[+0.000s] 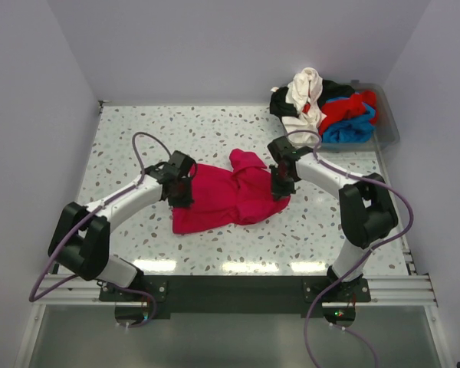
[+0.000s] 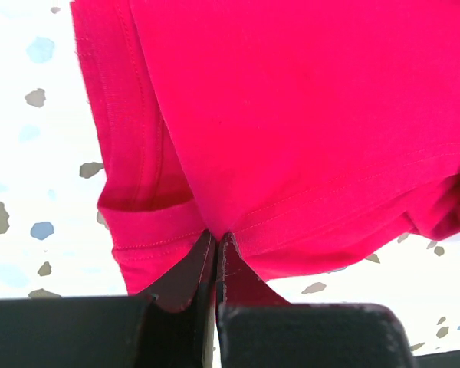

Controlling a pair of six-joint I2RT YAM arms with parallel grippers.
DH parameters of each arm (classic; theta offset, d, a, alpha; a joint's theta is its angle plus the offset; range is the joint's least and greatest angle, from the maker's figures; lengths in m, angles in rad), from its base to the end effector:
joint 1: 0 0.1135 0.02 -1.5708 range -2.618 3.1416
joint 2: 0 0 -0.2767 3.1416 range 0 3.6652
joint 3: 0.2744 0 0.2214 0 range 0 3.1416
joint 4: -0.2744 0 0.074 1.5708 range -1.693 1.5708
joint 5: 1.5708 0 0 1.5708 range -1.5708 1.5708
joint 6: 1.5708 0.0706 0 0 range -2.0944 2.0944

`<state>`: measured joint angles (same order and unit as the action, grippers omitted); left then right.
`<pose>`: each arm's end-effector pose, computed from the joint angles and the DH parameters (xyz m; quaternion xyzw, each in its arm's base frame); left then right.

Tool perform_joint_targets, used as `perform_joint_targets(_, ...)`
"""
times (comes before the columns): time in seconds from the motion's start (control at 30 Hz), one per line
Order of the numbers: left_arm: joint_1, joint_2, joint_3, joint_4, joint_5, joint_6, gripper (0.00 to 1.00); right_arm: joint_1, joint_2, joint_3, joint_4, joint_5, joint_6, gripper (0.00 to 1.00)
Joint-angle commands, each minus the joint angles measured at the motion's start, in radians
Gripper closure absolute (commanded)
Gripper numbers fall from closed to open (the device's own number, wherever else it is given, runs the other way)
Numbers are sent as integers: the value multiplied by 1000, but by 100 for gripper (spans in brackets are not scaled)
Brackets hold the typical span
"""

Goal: Fold and stack the t-shirts
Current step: Flatten the tshirt out

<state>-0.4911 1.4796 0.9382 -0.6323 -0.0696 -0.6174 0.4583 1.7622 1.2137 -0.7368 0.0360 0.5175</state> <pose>0.2353 -0.1203 0.1974 -0.0687 0.9774 -0.0747 0.1856 0.2939 0.1422 0.1865 0.0319 0.9892 0.0509 0.1340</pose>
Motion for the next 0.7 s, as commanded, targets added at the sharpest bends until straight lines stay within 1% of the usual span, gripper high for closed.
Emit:
perform_joint_targets(0.0,19,-41,59,-59,-36,-5,99,-13,0,7,-15,25,10,100)
perform_joint_targets(0.23,130,-77,111,-102,-29,53,98,-64,-41,17,-72,90,-17,100)
perform_joint_targets(0.47,203,-73,128,-107,-36,103,97,-104,-82,10,-131,157,-43,100)
perform_joint_targets(0.53,209,-59,143,-109,-58,116,96,-110,-86,-2,-139,166,-43,100)
perform_joint_targets(0.63,210,-38,160,-95,-41,127,91,-109,-92,-17,-133,165,-39,100)
perform_joint_targets(0.67,210,-35,163,-90,-30,127,87,-110,-89,-17,-130,157,-39,100)
